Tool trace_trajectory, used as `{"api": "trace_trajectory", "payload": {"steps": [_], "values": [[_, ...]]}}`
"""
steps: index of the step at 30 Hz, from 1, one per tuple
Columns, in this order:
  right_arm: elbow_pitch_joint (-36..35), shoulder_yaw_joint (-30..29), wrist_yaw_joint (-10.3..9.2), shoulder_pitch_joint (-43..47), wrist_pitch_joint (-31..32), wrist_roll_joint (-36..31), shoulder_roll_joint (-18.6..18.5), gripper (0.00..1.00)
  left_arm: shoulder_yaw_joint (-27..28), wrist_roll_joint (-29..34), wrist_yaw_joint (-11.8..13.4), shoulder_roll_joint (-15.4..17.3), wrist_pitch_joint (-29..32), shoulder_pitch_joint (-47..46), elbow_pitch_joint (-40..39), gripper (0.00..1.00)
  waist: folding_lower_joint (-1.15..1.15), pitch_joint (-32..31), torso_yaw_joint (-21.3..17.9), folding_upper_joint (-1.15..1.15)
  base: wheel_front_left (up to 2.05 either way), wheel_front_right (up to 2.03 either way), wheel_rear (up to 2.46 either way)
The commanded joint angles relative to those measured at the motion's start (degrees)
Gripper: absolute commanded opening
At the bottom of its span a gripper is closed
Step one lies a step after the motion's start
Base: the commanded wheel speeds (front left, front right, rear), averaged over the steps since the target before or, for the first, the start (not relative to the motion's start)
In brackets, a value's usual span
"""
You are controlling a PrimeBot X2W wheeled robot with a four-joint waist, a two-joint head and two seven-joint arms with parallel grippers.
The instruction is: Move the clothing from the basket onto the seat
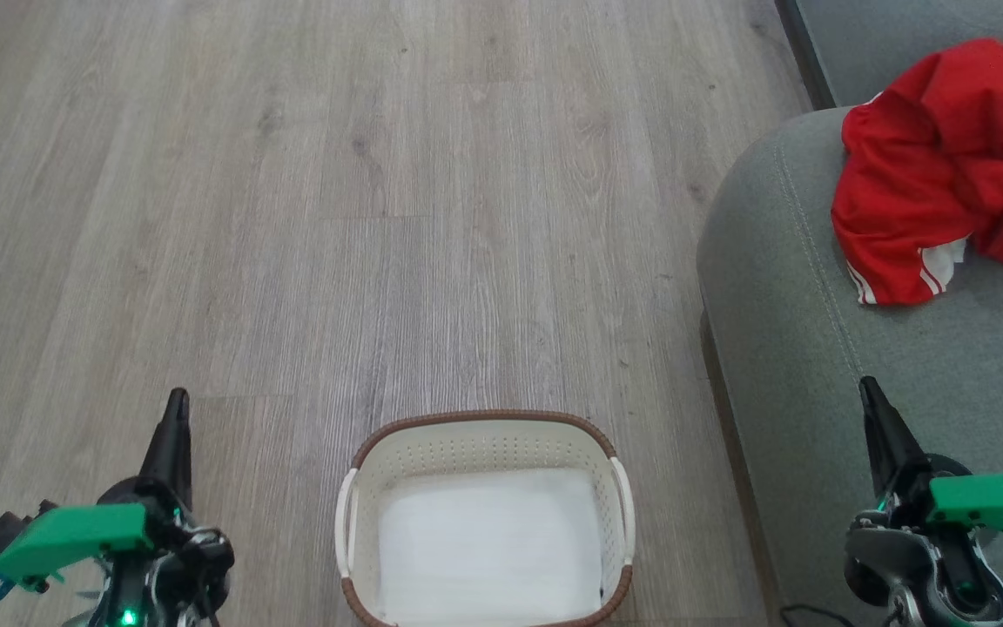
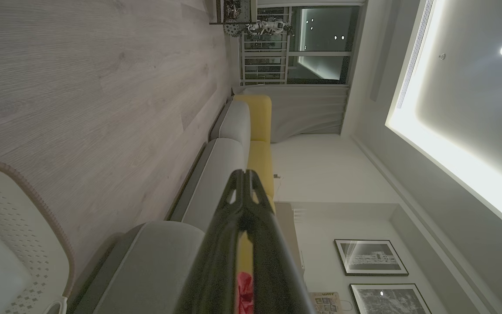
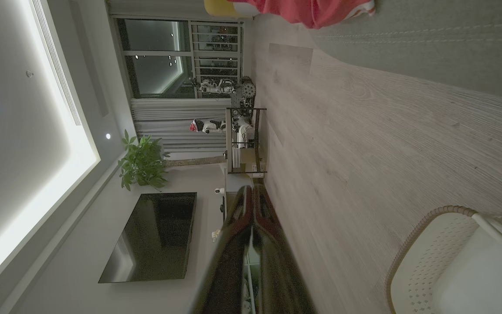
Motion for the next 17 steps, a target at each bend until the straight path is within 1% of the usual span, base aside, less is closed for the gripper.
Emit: {"api": "trace_trajectory", "payload": {"steps": [1,17], "values": [[-2.2,1.0,0.47,-2.9,0.3,0.3,-0.3,0.0,2.1,0.2,-0.4,0.5,0.4,-2.8,-1.6,0.0,0.0,0.0,0.0,0.0,0.0,0.0,0.0],[-2.2,1.0,0.47,-2.9,0.3,0.3,-0.3,0.0,2.1,0.2,-0.4,0.5,0.4,-2.8,-1.6,0.0,0.0,0.0,0.0,0.0,0.0,0.0,0.0]]}}
